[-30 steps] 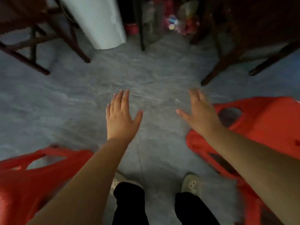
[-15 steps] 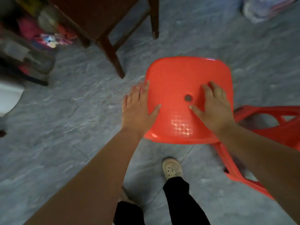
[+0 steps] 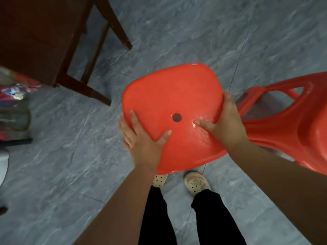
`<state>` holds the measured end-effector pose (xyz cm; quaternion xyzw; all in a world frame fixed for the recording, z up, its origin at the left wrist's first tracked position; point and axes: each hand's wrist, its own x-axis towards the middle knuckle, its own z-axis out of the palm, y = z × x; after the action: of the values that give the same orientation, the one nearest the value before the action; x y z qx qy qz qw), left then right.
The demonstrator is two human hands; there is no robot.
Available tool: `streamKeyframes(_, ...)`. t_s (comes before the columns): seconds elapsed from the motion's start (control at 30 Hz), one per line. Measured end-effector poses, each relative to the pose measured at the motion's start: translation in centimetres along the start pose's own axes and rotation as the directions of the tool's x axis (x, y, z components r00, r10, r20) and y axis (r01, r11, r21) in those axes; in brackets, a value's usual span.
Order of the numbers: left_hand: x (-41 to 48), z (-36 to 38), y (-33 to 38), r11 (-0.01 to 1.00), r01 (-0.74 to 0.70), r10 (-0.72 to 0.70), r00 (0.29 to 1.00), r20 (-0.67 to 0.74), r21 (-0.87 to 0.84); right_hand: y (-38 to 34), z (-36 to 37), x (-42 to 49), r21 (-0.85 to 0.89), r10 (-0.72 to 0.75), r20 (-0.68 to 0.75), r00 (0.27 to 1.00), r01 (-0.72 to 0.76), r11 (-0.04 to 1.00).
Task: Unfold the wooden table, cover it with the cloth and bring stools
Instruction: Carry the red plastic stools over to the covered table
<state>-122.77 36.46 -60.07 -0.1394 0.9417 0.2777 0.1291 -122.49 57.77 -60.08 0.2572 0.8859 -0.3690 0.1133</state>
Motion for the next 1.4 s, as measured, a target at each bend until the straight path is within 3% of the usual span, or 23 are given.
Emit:
streamKeyframes(0.07, 0.4, -0.4, 0.2, 0.995, 0.094, -0.093, 0.994, 0.056, -0.025, 0.0, 0.3, -0.4, 0.073, 0.139, -0.012, 0.990, -0.138, 0.988)
streamKeyframes(0.17, 0.9, -1.3, 0.5, 0.995, 0.096, -0.091, 0.984, 0.155, -0.028, -0.5, 0.1, -0.5, 0.118, 0.230, -0.005, 0.973, -0.228, 0.967)
streamKeyframes(0.3, 1.5, -3.7, -0.8, 0.999, 0.004, 0.006, 0.973, 0.233, -0.039, -1.3, 1.1, -3.0, 0.100, 0.289, -0.011, 0.957, -0.286, 0.953)
streamKeyframes(0.43, 0.4, -6.2, -2.2, 0.994, -0.105, 0.094, 0.954, 0.285, 0.025, -0.5, 3.1, -8.3, 0.239, 0.382, -0.048, 0.923, -0.361, 0.902)
streamKeyframes(0.67, -9.4, -4.1, 1.8, 0.913, -0.398, 0.337, 0.861, 0.380, 0.094, 7.0, 1.0, -20.8, 0.496, 0.645, -0.072, 0.761, -0.533, 0.685)
streamKeyframes(0.83, -20.6, 1.4, 5.6, 0.752, -0.653, 0.521, 0.673, 0.525, 0.090, 15.3, -1.9, -33.0, 0.644, 0.816, -0.097, 0.570, -0.589, 0.488)
streamKeyframes(1.03, -36.4, 8.4, 7.1, 0.537, -0.842, 0.580, 0.324, 0.747, -0.051, 24.1, -3.0, -49.3, 0.790, 0.960, -0.093, 0.266, -0.566, 0.233)
streamKeyframes(1.27, -54.4, 16.8, 6.2, 0.335, -0.900, 0.570, -0.042, 0.821, -0.278, 32.6, -1.5, -65.0, 0.905, 0.991, -0.077, -0.110, -0.425, 0.023)
streamKeyframes(1.4, -63.2, 20.1, 5.0, 0.240, -0.898, 0.549, -0.189, 0.814, -0.370, 36.4, 0.1, -71.3, 0.951, 0.972, -0.019, -0.235, -0.303, -0.055)
